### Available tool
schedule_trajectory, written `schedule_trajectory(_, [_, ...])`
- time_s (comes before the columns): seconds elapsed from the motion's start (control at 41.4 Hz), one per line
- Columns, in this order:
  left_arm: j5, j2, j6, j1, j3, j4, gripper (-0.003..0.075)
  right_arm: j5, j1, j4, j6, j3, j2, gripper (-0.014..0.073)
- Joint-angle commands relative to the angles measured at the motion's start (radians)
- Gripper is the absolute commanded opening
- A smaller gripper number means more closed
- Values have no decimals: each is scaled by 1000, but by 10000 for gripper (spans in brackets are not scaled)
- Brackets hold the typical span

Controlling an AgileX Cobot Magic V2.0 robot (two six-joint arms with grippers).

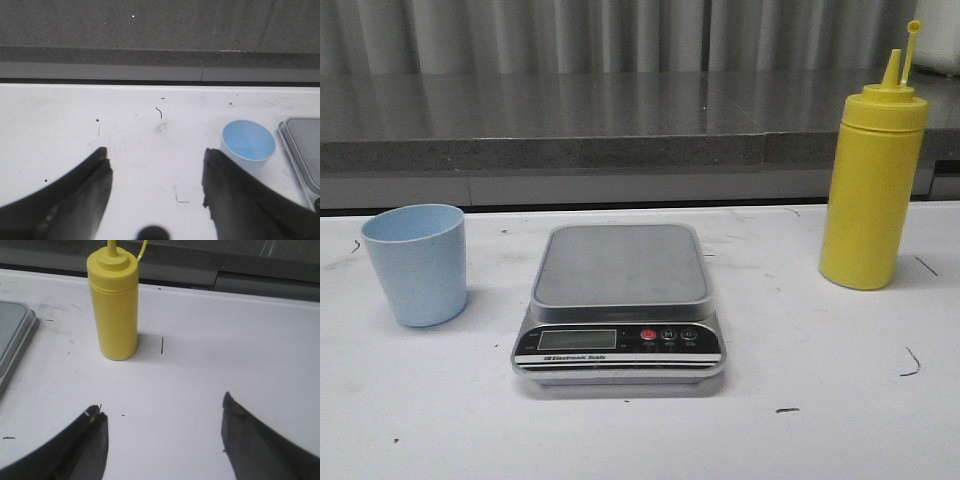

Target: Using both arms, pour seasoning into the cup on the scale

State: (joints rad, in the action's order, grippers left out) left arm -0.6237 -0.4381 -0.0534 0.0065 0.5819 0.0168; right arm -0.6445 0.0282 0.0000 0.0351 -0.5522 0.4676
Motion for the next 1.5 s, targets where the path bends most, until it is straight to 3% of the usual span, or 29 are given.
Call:
schedule_trajectory(0.0, [70, -39, -9, 0, 30, -6, 496, 63, -2, -8, 13, -34, 13, 529])
schedule_trajectory(0.338, [-96, -212, 18, -63, 132, -9, 495, 64, -2, -8, 13, -34, 13, 529])
schedule_trajectory(0.749, [-179, -510, 19, -208, 306, -17, 494, 63, -2, -8, 13, -34, 13, 529])
schedule_trajectory(0.894, [-236, -648, 19, -210, 381, -22, 494, 63, -2, -8, 13, -34, 13, 529])
schedule_trajectory(1.474, [-225, -1114, 19, -210, 648, -24, 494, 63, -2, -8, 13, -34, 13, 529])
